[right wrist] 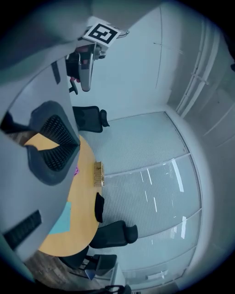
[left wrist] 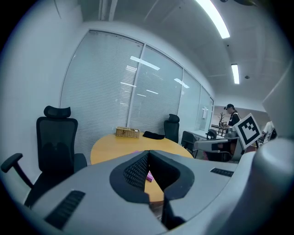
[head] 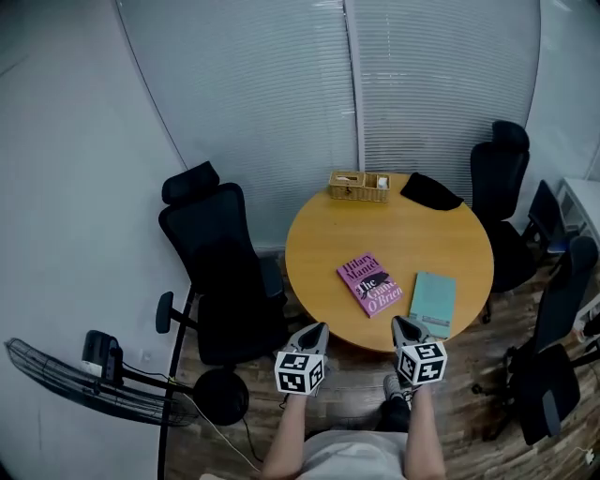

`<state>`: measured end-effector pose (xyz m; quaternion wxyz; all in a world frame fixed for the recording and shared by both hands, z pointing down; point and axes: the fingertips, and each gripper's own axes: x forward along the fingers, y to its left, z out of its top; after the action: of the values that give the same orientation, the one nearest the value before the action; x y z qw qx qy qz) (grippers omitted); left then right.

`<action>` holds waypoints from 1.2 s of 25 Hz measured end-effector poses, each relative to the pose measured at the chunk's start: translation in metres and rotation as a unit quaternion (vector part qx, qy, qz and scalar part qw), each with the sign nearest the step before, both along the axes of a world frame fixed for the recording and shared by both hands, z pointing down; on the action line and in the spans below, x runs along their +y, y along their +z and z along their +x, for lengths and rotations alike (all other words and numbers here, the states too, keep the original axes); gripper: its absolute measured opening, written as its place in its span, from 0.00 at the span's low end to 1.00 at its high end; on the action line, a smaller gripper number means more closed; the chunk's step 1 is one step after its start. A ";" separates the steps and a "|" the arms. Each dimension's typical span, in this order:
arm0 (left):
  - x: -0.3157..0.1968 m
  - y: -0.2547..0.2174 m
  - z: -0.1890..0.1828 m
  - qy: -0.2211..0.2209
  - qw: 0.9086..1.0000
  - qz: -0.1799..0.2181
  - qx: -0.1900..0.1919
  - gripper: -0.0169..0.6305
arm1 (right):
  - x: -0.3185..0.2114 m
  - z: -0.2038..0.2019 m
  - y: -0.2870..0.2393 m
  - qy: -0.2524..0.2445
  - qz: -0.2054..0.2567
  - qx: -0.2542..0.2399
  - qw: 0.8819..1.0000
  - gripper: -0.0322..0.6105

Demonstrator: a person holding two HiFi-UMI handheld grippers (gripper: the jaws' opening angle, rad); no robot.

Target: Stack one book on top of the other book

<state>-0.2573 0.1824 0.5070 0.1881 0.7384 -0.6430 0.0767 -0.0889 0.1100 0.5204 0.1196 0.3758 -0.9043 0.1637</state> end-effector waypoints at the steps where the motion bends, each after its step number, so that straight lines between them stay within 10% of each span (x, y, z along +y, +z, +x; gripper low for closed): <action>1: -0.007 -0.001 -0.002 -0.007 1.000 0.000 0.001 0.07 | -0.008 -0.002 -0.001 -0.011 -0.002 -0.001 1.000 0.08; 30: -0.173 0.001 0.011 -0.150 0.989 -0.007 0.010 0.08 | -0.228 0.000 0.002 -0.173 -0.028 -0.009 0.984 0.16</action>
<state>-0.2466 0.0098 0.5077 0.2092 0.6331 -0.7439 0.0448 -0.0893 -0.1178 0.5227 0.1489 0.2086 -0.9517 0.1692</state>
